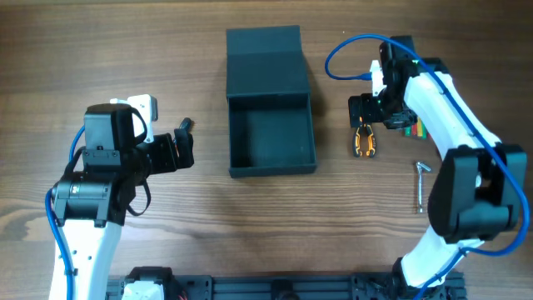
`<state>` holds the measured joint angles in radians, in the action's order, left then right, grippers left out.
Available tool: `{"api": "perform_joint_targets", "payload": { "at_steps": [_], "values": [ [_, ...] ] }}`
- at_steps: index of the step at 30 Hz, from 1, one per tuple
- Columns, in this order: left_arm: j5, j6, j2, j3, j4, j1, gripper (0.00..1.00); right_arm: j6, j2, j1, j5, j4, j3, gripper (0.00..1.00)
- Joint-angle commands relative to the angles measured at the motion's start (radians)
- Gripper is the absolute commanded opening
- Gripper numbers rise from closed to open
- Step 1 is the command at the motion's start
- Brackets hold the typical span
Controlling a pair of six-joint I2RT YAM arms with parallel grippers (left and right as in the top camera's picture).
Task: Pack container
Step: 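Move the right gripper over the orange-black needle-nose pliers, then lower the right gripper and close it on the pliers handles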
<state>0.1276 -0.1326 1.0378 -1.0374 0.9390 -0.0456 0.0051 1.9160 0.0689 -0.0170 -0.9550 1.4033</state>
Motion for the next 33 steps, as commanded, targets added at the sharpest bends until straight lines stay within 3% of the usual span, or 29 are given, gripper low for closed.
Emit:
{"api": "perform_joint_targets", "payload": {
  "at_steps": [1, 15, 33],
  "values": [
    [-0.006, 0.016, -0.002, -0.018, 0.001, 0.005, 1.00, -0.013, 0.055, -0.001, 0.016, 0.010, 0.011, 1.00],
    [-0.006, 0.016, -0.002, -0.018, 0.002, 0.005, 1.00, 0.082, 0.111, -0.001, 0.017, 0.059, 0.010, 1.00],
    [-0.006, 0.017, -0.002, -0.018, 0.002, 0.005, 1.00, 0.103, 0.111, -0.001, 0.017, 0.115, -0.091, 1.00]
  ]
}}
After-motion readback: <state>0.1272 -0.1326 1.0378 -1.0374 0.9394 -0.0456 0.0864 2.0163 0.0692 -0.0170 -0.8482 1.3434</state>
